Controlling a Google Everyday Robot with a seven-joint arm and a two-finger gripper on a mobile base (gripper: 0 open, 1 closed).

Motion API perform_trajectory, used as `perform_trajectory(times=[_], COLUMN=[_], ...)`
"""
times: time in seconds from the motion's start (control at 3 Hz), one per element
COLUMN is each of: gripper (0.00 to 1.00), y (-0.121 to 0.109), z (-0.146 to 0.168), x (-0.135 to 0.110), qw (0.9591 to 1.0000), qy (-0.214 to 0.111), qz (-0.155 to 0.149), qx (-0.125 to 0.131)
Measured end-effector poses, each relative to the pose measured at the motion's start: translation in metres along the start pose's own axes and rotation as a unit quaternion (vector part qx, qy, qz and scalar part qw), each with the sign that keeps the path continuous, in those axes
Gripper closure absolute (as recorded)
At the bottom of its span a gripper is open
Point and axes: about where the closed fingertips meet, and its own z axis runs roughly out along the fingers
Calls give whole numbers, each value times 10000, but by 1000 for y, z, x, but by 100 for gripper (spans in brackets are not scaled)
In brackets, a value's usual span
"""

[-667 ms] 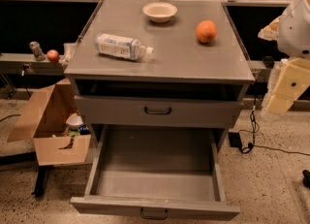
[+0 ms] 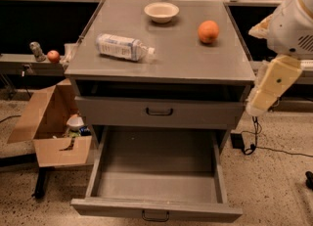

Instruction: Place blue plastic bottle into middle drawer

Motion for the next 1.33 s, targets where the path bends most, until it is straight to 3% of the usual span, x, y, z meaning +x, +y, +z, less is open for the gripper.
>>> perform_trajectory(times=[0.33,0.67,1.0,1.33], gripper=[0,0,0,0], y=[-18,-15,-15,-31], z=[22,53,53,74], x=[-40,-92,-92,-102], qw=[9965,9897,9897,9857], qy=[-769,-1366,-1366,-1634], qz=[328,248,247,307], qx=[34,-339,-339,-286])
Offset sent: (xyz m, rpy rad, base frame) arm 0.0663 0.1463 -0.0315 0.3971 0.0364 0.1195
